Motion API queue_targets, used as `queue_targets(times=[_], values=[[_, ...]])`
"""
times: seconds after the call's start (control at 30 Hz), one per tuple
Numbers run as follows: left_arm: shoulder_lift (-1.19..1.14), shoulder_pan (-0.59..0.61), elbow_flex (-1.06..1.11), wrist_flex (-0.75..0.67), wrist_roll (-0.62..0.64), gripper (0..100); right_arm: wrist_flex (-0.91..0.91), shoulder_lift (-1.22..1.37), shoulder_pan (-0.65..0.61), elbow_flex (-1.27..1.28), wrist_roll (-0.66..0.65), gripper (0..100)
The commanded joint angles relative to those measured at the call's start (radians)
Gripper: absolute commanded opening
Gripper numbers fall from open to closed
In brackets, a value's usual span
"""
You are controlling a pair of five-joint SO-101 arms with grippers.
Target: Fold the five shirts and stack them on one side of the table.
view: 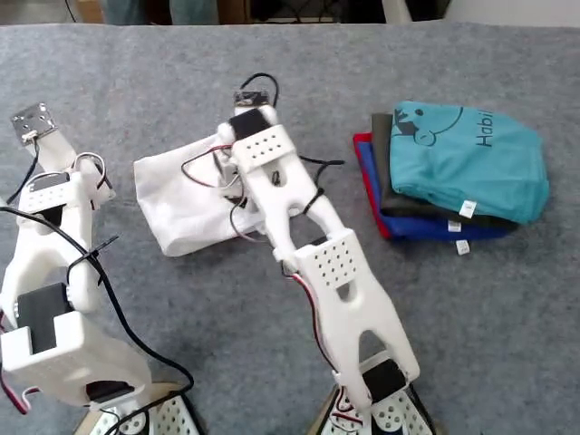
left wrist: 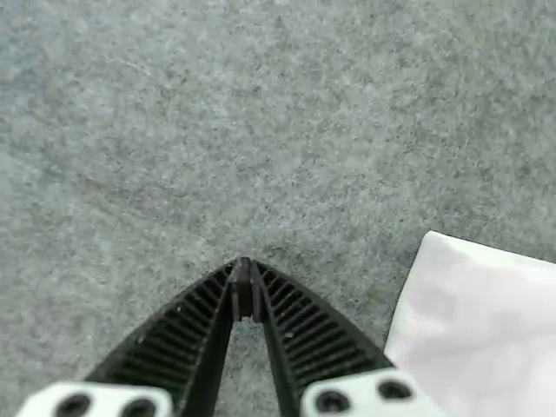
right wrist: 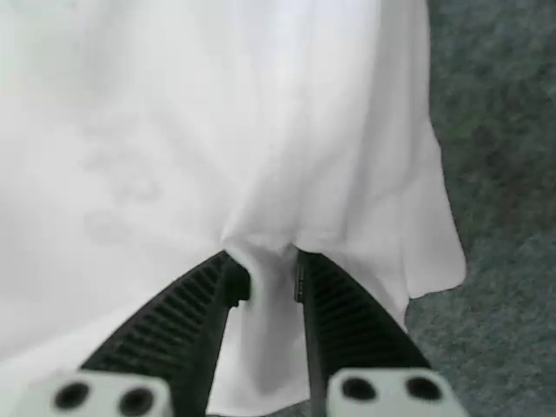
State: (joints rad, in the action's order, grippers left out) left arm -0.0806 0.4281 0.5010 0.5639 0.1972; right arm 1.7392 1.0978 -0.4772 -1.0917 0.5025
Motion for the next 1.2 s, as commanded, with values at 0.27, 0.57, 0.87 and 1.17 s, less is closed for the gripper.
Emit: queue_targets(times=[0.27,0.57,0.87,1.17], values=[[0.009,0.004,-0.047,0.008,-0.012,3,0.026,0.001,0.008,-0.194,-0.112,13.9],[0.009,0.004,-0.045,0.008,-0.012,3,0.028,-0.097,0.018,-0.254,-0.147,37.0],[0.009,0.007,-0.045,0.008,-0.012,3,0.026,-0.255,0.009,-0.107,-0.083,8.7],[0.009,0.008,-0.045,0.008,-0.012,3,0.021,-0.251,0.003,0.108,-0.043,43.9]])
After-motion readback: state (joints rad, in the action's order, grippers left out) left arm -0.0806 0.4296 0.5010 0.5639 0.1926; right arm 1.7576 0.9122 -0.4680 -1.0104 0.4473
